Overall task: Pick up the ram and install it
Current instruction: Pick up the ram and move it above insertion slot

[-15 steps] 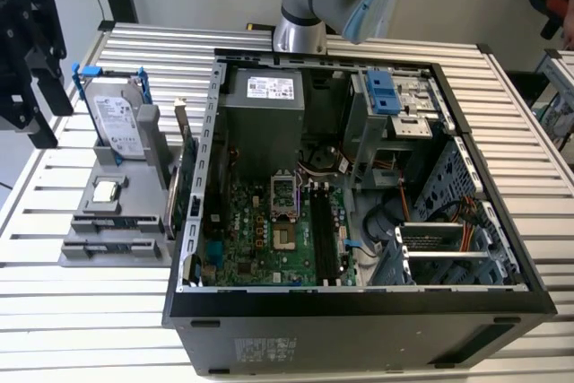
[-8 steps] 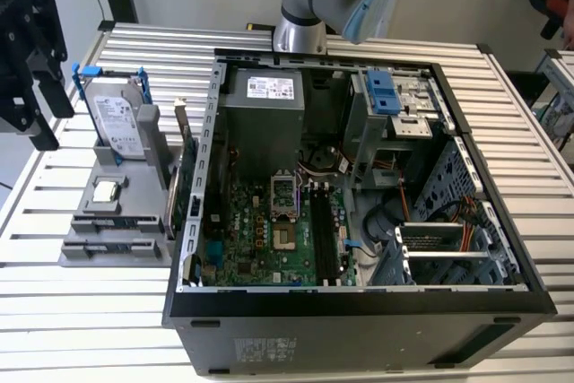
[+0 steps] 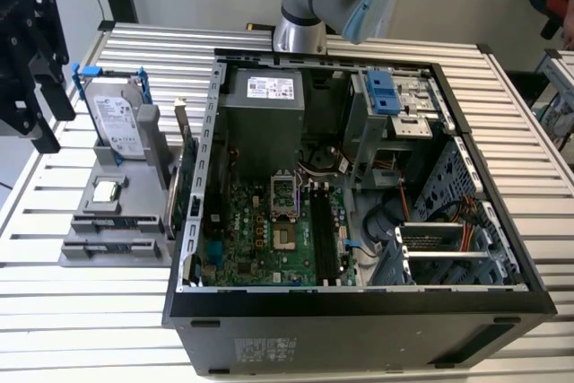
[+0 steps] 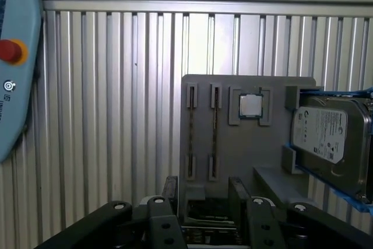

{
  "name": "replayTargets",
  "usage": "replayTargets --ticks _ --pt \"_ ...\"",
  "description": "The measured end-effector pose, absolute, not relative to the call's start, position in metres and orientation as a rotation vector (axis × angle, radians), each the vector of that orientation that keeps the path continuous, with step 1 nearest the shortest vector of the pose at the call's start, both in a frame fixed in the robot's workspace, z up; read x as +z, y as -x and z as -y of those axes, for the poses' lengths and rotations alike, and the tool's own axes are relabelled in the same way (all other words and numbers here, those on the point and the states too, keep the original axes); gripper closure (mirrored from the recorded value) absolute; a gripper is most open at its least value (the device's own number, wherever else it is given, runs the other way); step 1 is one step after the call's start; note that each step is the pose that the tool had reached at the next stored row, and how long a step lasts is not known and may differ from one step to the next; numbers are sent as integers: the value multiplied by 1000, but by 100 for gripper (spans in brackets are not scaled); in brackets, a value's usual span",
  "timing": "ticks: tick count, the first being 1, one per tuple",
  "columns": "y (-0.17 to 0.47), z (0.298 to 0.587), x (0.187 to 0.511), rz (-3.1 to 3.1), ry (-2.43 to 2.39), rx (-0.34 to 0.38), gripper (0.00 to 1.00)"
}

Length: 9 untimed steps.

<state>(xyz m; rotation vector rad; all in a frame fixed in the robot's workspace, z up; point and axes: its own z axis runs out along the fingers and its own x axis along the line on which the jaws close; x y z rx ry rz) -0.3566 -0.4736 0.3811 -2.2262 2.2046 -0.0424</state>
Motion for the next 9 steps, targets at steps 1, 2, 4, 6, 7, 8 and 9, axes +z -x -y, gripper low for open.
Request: replayTargets --ticks 1,2,4,6,7,8,9 --pt "357 474 380 -2205 2226 -42 0" --pt "357 474 379 -2205 2226 -42 0" --pt "357 474 377 -2205 2226 -42 0" --pt "357 474 376 -2205 2226 -42 0" --pt "357 474 375 -2205 2226 -42 0" --pt "357 474 374 -2205 2226 -42 0" --pt "357 474 373 -2205 2226 -42 0"
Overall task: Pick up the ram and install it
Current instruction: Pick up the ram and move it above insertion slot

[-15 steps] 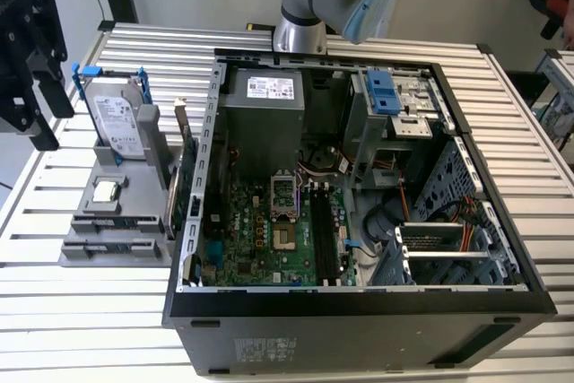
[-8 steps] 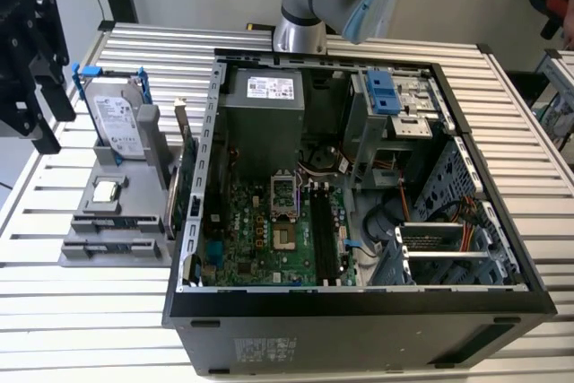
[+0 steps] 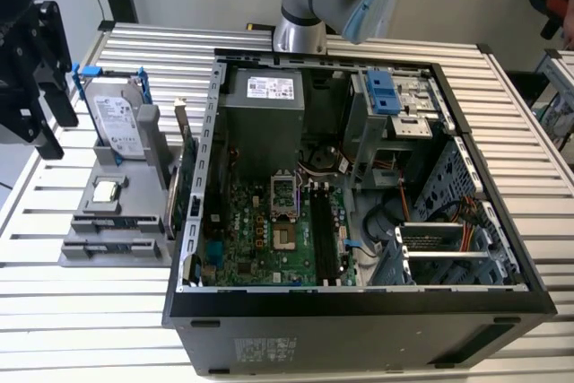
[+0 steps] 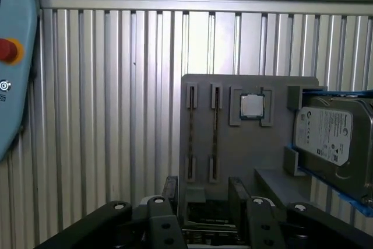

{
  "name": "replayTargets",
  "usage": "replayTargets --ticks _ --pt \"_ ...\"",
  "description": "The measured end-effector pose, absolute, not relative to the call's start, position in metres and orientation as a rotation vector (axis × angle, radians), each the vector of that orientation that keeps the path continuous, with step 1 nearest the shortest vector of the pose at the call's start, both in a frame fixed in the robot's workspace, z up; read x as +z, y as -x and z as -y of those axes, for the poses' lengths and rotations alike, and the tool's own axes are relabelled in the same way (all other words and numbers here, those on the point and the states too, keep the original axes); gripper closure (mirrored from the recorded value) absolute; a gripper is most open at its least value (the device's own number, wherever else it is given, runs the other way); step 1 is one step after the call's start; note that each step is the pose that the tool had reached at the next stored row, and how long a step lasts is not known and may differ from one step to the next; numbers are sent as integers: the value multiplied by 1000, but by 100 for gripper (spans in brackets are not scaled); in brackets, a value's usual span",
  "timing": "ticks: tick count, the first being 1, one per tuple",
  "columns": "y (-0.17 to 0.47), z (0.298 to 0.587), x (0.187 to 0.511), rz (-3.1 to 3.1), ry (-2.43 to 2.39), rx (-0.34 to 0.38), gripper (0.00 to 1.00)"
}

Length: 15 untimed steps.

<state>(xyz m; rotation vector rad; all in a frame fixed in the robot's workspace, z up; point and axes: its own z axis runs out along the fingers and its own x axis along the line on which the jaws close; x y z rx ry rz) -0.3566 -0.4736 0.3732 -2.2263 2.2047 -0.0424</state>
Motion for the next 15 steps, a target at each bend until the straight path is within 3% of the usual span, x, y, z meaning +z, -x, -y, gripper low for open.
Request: replayTargets --ticks 15 --pt "357 474 364 -2205 2226 -42 0"
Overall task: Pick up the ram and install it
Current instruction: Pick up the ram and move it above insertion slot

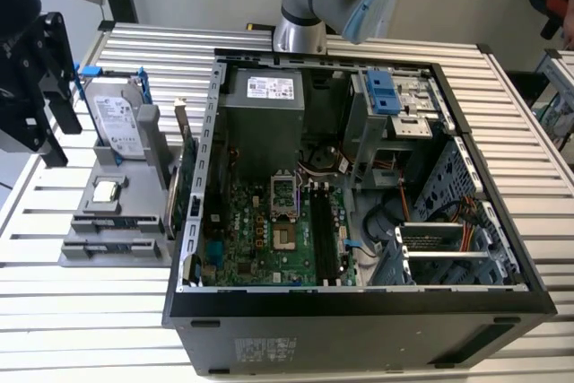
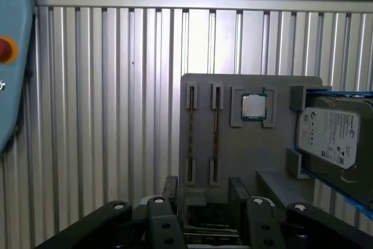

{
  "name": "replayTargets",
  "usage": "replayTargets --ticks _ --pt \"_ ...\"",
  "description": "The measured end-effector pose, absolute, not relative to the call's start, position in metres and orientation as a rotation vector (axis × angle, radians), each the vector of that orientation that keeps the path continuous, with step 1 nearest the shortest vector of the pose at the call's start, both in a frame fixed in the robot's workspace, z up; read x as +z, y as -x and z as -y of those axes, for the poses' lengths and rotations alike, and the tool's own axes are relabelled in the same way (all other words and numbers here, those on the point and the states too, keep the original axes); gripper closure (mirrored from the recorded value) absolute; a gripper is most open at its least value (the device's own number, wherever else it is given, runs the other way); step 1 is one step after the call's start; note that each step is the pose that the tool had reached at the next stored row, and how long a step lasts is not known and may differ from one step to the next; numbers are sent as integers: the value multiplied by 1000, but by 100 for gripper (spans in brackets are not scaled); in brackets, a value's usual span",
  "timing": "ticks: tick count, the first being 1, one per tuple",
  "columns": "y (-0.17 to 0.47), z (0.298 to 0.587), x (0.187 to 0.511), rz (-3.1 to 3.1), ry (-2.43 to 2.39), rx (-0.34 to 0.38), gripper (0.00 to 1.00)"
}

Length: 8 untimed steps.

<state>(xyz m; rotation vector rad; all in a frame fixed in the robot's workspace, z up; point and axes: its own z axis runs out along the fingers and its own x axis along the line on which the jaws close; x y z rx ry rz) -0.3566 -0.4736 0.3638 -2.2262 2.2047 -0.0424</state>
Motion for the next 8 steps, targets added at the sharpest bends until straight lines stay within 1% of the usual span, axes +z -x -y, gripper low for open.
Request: replayTargets --ticks 8 --pt "357 474 363 -2204 2226 -42 0"
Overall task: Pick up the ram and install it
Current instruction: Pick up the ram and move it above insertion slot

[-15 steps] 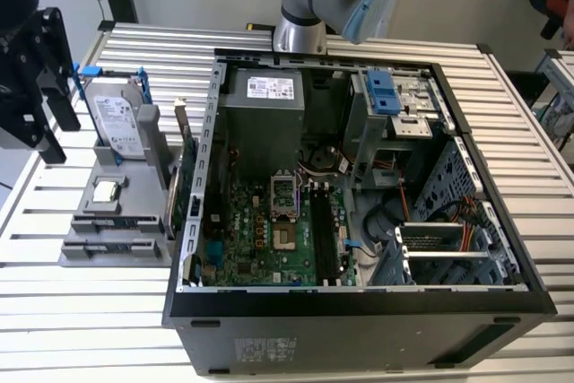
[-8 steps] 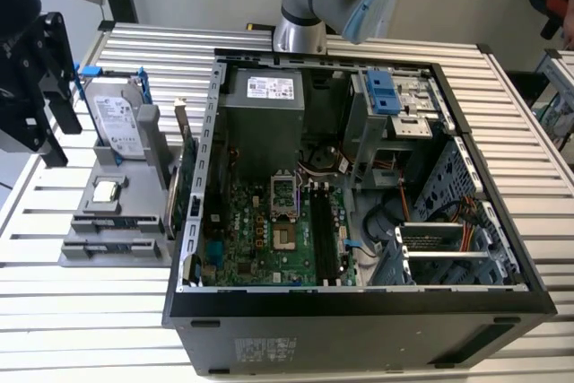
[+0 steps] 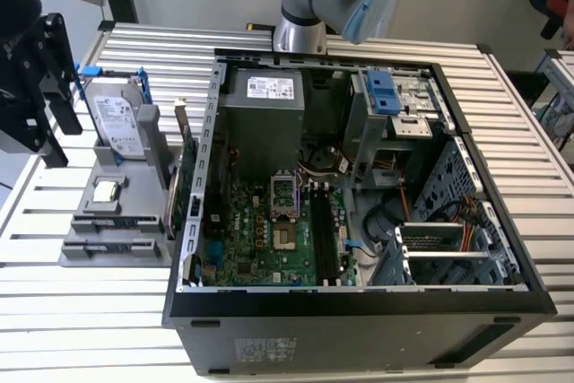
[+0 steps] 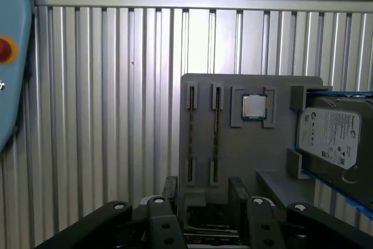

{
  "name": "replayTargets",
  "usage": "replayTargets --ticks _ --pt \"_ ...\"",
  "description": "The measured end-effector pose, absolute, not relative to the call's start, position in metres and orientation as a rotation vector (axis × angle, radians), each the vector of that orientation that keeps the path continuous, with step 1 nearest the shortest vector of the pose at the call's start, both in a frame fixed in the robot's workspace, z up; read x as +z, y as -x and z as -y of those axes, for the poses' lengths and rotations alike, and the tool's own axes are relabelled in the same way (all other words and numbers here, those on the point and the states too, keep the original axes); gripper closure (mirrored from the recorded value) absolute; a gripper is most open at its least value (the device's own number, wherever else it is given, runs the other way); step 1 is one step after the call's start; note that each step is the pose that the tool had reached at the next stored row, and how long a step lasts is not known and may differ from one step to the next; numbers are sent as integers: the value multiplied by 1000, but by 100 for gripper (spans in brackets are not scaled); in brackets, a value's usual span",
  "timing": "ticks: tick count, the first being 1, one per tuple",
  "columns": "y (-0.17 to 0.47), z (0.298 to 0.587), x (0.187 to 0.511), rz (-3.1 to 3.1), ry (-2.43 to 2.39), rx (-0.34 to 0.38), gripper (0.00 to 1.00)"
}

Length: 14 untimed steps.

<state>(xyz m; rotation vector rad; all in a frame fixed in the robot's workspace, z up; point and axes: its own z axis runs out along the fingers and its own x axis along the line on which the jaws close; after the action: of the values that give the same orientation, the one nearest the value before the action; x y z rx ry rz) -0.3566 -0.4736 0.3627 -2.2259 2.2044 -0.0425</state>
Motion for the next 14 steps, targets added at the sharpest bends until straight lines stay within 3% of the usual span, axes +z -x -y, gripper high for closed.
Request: replayTargets --ticks 14 --pt "357 474 352 -2205 2226 -42 0"
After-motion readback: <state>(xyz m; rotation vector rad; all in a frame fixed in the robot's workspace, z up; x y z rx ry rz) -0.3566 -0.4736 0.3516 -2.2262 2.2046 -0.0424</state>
